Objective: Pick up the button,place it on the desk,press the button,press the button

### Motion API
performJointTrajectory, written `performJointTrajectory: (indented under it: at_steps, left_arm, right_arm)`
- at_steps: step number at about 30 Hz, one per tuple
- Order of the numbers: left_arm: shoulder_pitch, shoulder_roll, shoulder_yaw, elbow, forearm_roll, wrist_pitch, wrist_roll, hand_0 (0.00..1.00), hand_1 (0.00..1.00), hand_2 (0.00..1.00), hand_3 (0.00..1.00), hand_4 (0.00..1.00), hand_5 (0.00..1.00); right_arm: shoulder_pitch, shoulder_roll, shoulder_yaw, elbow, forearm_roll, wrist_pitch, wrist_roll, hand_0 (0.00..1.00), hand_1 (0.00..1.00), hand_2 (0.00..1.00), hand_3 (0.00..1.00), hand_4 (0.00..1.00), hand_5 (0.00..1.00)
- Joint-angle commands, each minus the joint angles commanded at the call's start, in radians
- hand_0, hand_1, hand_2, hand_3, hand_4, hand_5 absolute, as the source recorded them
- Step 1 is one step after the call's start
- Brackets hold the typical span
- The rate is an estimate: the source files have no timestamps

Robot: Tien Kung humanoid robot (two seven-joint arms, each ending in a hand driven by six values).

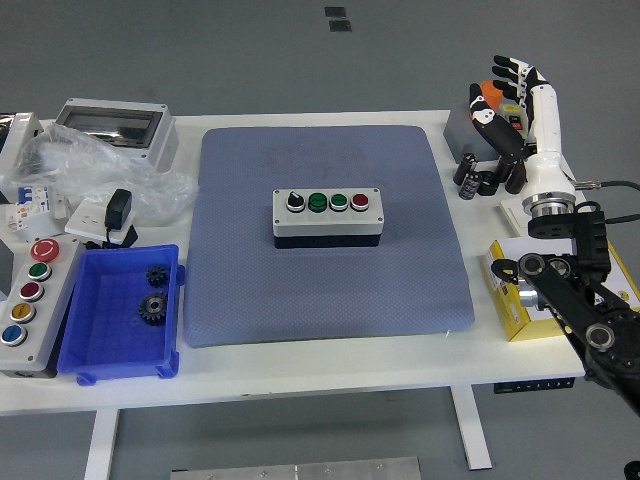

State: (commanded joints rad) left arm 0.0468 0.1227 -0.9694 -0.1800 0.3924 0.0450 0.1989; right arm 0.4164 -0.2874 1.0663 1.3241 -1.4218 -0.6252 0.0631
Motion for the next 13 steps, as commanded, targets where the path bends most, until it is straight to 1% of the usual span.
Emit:
performJointTrajectory:
  at_steps: [1,2,4,7,8,13]
  left_arm:
    - [0.002,-0.001,-0.009,0.000,0.014,0.001,0.008,0.631,0.618,0.579,0.617,0.636,0.354]
    - [0.002,-0.002,-0.018,0.000,0.026,0.002,0.015,0.633,0.623,0.584,0.622,0.636,0.355]
    - [0.001,-0.003,-0.034,0.000,0.052,0.005,0.025,0.633,0.623,0.584,0.622,0.636,0.355]
    - [0.006,0.001,-0.039,0.000,0.066,0.011,0.027,0.633,0.623,0.584,0.622,0.636,0.355]
    - [0.009,0.001,-0.043,0.000,0.073,0.014,0.029,0.634,0.623,0.586,0.623,0.640,0.357]
    - [0.039,-0.003,-0.117,0.000,0.174,0.043,0.063,0.634,0.623,0.586,0.623,0.640,0.357]
  right_arm:
    - [-0.001,-0.001,0.000,0.001,-0.035,0.007,-0.024,0.805,0.769,0.795,0.795,0.636,0.326]
    - [-0.002,-0.004,0.002,0.003,-0.062,0.015,-0.042,0.809,0.777,0.825,0.874,0.668,0.348]
    - [-0.007,-0.009,0.009,0.004,-0.114,0.032,-0.074,0.809,0.777,0.825,0.874,0.668,0.348]
    - [-0.018,-0.010,0.017,0.002,-0.184,0.070,-0.116,0.809,0.777,0.825,0.874,0.668,0.348]
    - [-0.020,-0.010,0.016,0.002,-0.202,0.082,-0.128,0.824,0.791,0.844,0.916,0.691,0.339]
    - [-0.030,-0.011,0.000,0.015,-0.316,0.179,-0.236,0.824,0.791,0.844,0.916,0.691,0.339]
